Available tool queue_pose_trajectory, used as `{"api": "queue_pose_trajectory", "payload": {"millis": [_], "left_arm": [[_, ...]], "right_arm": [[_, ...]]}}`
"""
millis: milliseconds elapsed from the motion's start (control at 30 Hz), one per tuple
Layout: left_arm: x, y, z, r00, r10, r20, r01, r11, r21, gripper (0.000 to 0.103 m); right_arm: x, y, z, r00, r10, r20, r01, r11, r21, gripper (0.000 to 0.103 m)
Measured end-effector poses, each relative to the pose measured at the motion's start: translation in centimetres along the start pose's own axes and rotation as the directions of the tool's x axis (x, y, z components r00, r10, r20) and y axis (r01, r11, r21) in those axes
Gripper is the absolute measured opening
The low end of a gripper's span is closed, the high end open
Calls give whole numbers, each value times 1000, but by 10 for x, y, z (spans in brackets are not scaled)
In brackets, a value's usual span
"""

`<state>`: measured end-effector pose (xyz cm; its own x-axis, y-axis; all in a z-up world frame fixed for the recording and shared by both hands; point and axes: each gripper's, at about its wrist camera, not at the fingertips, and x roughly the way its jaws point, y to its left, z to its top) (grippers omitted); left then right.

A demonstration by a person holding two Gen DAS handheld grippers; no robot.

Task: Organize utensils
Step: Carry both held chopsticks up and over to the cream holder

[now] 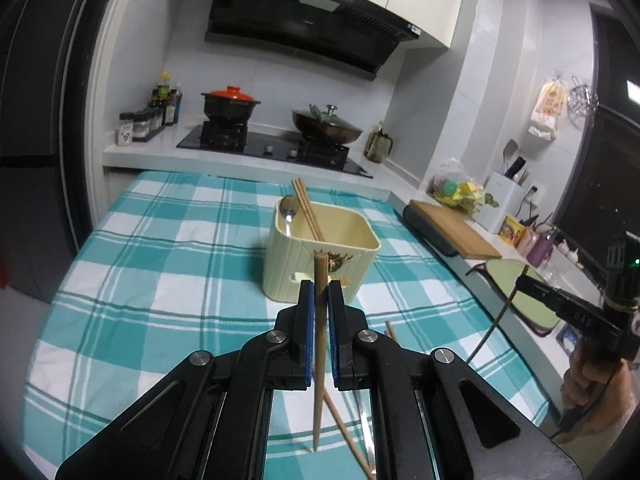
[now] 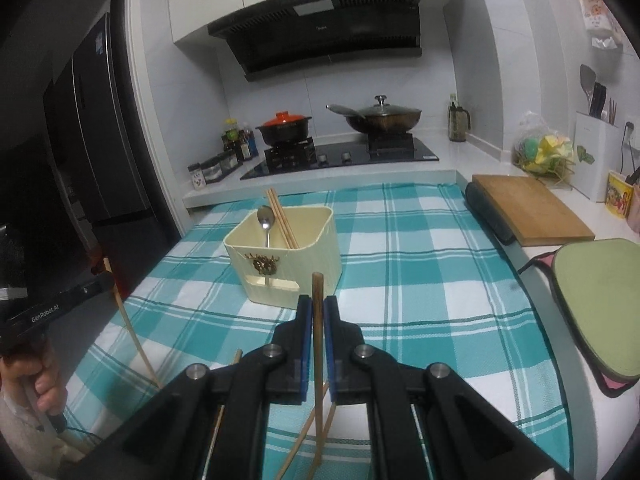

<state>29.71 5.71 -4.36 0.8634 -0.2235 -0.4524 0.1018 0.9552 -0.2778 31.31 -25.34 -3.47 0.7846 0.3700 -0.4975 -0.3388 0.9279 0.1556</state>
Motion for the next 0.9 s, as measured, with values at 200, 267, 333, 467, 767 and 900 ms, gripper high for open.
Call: {"api": "queue_pose_trajectory", "payload": {"millis": [200, 267, 333, 467, 767, 900], "left_arm": [[-24, -6, 5, 999, -21, 50, 22, 1000, -8, 5], [-30, -9, 7, 998, -24, 64, 25, 1000, -6, 5], [-36, -11, 9, 997, -29, 78, 29, 1000, -4, 5], [-43, -18, 13, 995, -35, 93, 34, 999, 11, 5], [-51, -28, 23, 991, -52, 121, 48, 998, 38, 5], [-53, -31, 29, 990, -57, 131, 50, 997, 52, 5]], "right_arm": [[-30, 12, 2, 995, -22, 96, 26, 999, -33, 6], [-36, 14, 3, 993, -23, 114, 27, 999, -34, 6], [-40, 15, 4, 992, -24, 126, 28, 999, -35, 6], [-51, 20, 7, 988, -19, 153, 25, 999, -42, 6], [-72, 27, 16, 979, -13, 205, 25, 998, -54, 6], [-78, 31, 20, 975, -10, 223, 25, 998, -65, 6]]}}
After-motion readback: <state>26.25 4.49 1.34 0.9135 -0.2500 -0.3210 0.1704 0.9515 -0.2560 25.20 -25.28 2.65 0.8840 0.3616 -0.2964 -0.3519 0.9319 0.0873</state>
